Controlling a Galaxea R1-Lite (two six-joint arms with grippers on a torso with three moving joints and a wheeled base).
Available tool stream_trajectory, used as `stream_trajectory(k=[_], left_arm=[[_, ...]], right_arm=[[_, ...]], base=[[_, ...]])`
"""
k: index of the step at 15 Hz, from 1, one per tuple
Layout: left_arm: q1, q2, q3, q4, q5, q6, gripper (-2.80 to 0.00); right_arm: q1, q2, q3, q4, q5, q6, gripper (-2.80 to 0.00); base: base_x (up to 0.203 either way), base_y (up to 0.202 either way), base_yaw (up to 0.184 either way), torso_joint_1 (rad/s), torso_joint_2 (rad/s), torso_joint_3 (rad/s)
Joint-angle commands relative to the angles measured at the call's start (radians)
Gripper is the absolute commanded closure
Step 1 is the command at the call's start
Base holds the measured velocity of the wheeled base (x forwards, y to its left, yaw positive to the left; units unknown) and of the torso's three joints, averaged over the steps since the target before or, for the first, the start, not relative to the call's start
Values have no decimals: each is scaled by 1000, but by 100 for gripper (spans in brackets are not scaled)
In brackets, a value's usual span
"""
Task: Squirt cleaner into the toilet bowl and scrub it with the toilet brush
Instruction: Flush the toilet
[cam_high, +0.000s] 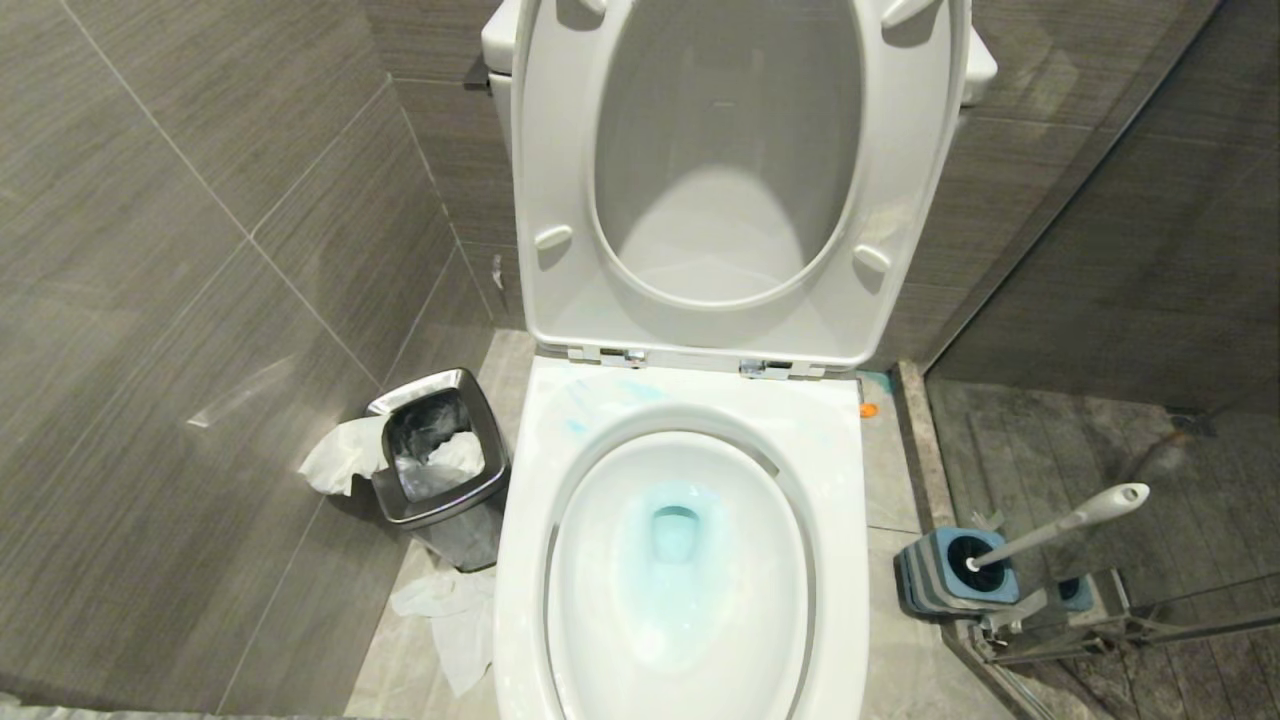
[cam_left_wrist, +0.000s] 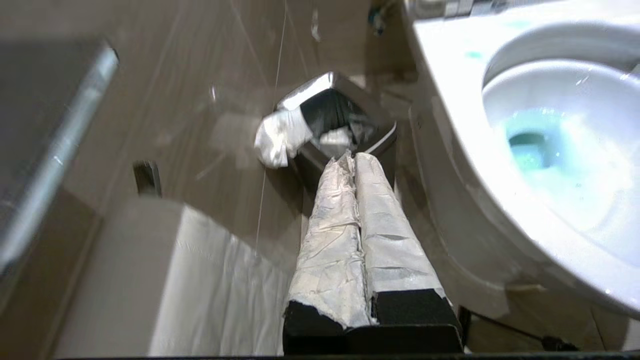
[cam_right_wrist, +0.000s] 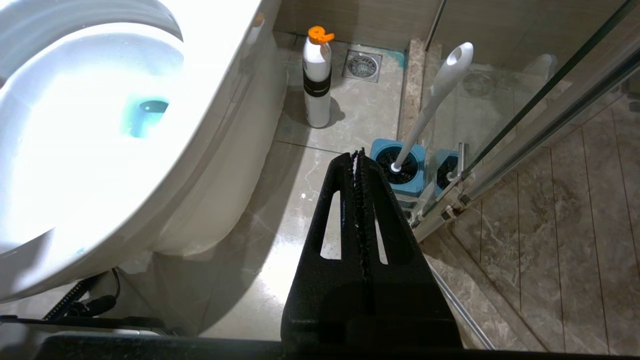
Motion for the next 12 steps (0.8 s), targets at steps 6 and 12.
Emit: stream_trajectory(k=[6, 12], left_arm=[[0, 306, -221, -27, -22, 11, 0], [-7, 702, -538, -134, -24, 13, 0]], right_arm=[[0, 0, 0, 0, 0, 0, 0], [0, 0, 0, 0, 0, 0, 0]], base=[[0, 0, 0, 0, 0, 0], [0, 0, 0, 0, 0, 0]])
